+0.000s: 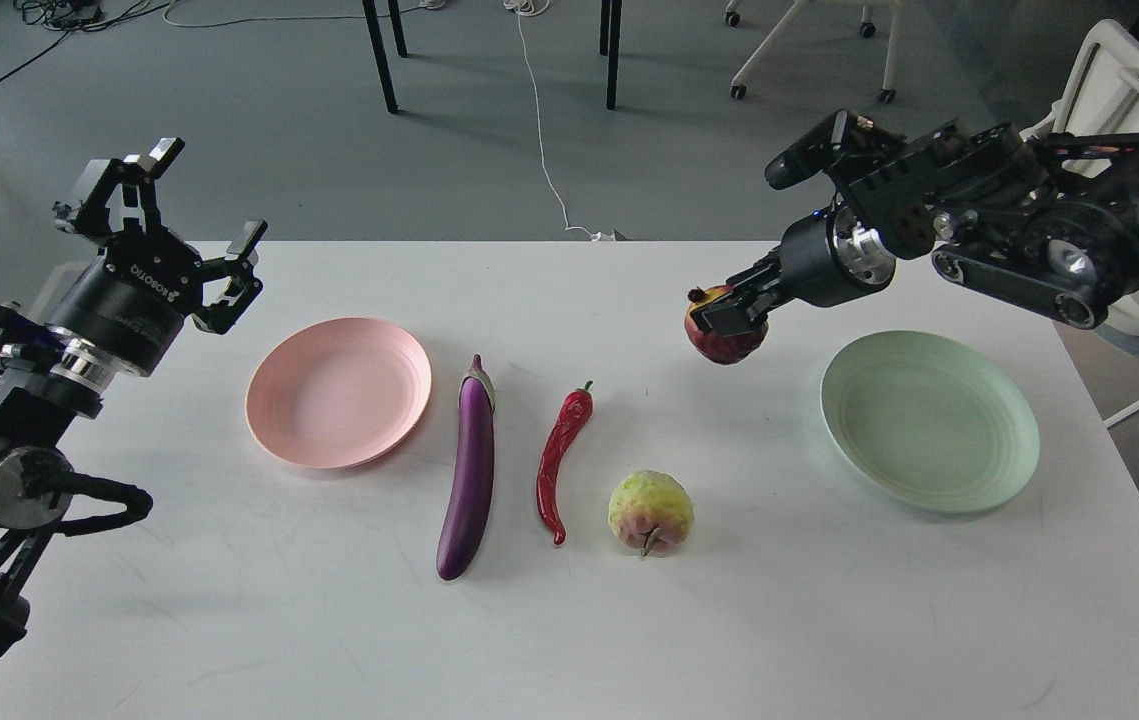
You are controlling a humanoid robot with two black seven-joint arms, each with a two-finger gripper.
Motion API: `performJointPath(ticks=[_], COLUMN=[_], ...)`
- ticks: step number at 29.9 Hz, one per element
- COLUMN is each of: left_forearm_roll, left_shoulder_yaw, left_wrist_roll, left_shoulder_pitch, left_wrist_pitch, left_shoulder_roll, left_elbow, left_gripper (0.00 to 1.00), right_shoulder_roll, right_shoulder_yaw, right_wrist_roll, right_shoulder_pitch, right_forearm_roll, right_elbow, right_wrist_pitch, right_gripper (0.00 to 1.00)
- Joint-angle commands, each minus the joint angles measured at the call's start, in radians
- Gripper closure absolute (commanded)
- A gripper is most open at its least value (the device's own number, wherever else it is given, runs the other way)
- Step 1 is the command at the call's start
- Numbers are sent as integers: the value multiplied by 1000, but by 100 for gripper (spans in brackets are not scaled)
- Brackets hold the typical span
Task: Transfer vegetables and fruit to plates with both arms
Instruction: 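Carry the apple to the green plate and release it, then reach the right gripper down and grasp the yellowish peach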
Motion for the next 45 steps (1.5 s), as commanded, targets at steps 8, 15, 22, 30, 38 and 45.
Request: performJointPath(ticks=[8,15,22,30,38,45], left_forearm_roll=[1,1,1,1,1,3], left_shoulder_yaw=[1,0,0,-3,-10,-10], left_wrist_roll=[0,0,0,0,0,0], left_shoulder_pitch=[12,22,26,26,28,37], left_wrist_pitch=[0,0,0,0,0,8], left_shoulder_roll=[-20,-20,-20,-11,-6,-10], left_elbow=[-14,-20,-22,-24,-24,-36], left_gripper=[0,0,0,0,0,0], right_shoulder_roll=[-210,-186,-129,-123,-123,-7], right_shoulder_yaw=[-32,-30,-33,-32,-33,-71], right_wrist_roll=[0,0,0,0,0,0], right_shoulder_pitch=[-134,-231,-268,-210,46,91], right_forearm_roll=[-208,-206,-206,-206,-114,-102], right_elbow=[-74,-152,-208,-191,191,357], right_wrist_pitch=[-94,-107,-114,-122,-88,-32], right_gripper=[62,56,19,5,4,4])
